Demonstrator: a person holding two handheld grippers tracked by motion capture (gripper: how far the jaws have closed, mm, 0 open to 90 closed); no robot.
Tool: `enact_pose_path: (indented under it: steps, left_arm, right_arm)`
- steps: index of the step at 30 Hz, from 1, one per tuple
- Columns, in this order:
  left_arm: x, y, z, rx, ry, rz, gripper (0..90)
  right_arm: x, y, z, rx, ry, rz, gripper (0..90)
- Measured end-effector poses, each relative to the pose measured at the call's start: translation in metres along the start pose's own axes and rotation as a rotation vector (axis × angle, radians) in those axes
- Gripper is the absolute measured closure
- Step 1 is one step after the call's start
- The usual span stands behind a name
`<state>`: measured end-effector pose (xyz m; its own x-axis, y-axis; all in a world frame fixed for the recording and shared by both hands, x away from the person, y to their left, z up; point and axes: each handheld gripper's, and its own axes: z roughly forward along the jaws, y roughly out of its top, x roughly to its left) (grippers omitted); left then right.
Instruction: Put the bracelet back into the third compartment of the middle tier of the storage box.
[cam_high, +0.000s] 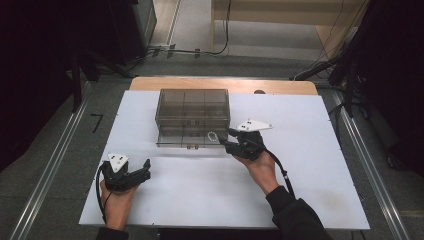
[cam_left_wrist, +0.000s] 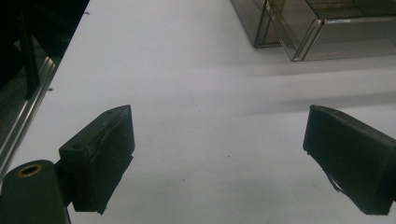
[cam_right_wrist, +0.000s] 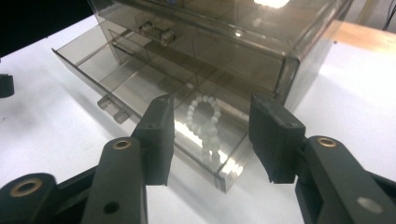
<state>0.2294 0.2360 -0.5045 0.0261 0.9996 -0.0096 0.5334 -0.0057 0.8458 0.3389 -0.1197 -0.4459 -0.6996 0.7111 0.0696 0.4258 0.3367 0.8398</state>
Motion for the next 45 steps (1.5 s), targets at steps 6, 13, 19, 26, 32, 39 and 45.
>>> enact_pose_path:
  steps: [6,13,19,26,32,39,45]
  left_arm:
    - [0.000,0.000,0.000,-0.002,0.001,0.000,9.1]
    - [0.000,0.000,0.000,-0.001,0.003,0.000,9.1]
    - [0.000,0.000,-0.001,-0.001,0.005,0.001,9.1]
    - [-0.001,0.000,0.000,0.002,0.007,0.005,9.1]
    - [-0.001,0.000,0.000,-0.006,0.007,0.003,9.1]
    - [-0.001,-0.001,-0.002,-0.013,0.008,-0.002,9.1]
    - [-0.001,-0.001,-0.003,-0.012,0.006,-0.002,9.1]
  right_arm:
    - [-0.004,-0.004,-0.012,-0.006,-0.005,0.011,38.5]
    - [-0.012,-0.013,-0.029,-0.005,-0.012,0.033,33.0]
    - [-0.026,-0.026,-0.044,-0.002,-0.041,0.057,27.2]
    - [-0.045,-0.048,-0.058,0.023,-0.078,0.119,22.9]
    - [-0.053,-0.062,-0.071,0.018,-0.102,0.135,21.4]
    - [-0.060,-0.072,-0.087,0.003,-0.142,0.142,20.0]
    - [-0.068,-0.085,-0.103,-0.002,-0.168,0.162,19.9]
